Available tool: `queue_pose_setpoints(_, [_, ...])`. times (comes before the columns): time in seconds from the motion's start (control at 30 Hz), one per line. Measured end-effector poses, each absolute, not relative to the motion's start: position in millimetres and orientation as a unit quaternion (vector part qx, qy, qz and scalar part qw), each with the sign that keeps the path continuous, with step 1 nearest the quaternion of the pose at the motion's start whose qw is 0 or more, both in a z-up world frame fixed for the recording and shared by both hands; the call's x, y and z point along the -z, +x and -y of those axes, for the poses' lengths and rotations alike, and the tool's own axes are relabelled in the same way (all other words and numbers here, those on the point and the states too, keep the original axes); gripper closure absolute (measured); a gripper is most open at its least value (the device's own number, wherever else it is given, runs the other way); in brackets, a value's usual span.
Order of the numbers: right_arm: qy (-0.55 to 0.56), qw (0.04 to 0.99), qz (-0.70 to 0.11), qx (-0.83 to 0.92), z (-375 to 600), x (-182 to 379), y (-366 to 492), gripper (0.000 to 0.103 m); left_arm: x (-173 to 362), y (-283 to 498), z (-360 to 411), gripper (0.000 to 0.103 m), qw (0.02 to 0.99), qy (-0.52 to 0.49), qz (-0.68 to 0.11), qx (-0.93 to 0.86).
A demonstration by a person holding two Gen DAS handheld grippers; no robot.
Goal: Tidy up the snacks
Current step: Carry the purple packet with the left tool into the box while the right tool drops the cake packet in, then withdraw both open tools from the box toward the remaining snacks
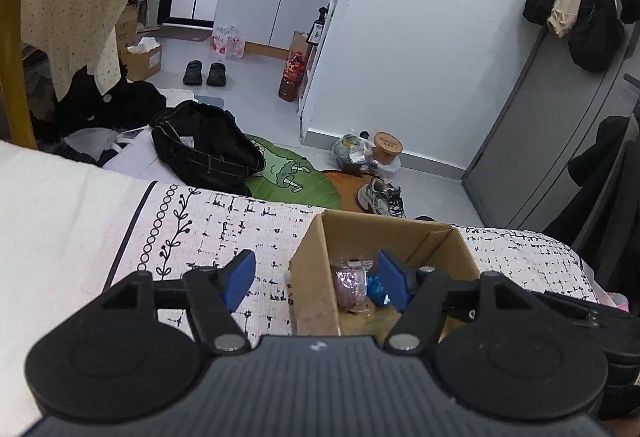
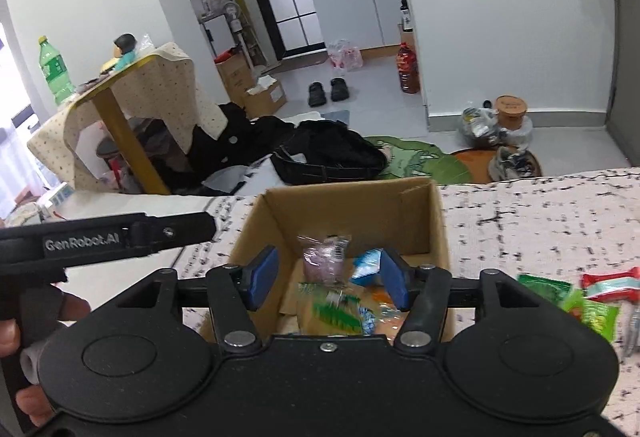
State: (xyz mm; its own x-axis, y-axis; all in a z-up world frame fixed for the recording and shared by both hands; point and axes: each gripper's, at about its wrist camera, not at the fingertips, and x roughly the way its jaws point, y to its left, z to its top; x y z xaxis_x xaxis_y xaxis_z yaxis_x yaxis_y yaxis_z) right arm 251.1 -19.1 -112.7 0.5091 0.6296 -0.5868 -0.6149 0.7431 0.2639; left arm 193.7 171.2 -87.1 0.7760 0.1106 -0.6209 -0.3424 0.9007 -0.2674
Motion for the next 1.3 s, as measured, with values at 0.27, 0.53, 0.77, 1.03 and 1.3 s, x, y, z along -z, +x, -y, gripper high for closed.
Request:
queue_pose_setpoints(0.27, [0.022, 0.878, -0.349, -0.326, 54, 108, 250, 0.034, 89, 196, -161, 0.03, 0.923, -0.187, -0.317, -0.111])
queue_pose_setpoints(0.53, [0.017, 0.886, -0.352, -0.3, 86, 105, 251, 0.025, 91, 201, -138, 0.024, 0.922, -0.178, -0.33, -0.096])
queue_pose_setpoints(0.77, [0.018, 0.896, -0.354, -0.268, 123, 95, 247, 0.015, 88, 203, -112, 0.017, 0.922, -0.181, -0.332, -0.089])
queue_pose_setpoints(1.03, [0.024, 0.904, -0.35, -0.242, 163, 85, 240, 0.009, 79, 198, -73, 0.006, 0.927, -0.161, -0.331, -0.07])
queue_pose_setpoints(1.3, [0.019, 0.914, -0.339, -0.223, 198, 77, 232, 0.004, 75, 195, -36, 0.0, 0.93, -0.137, -0.338, -0.051])
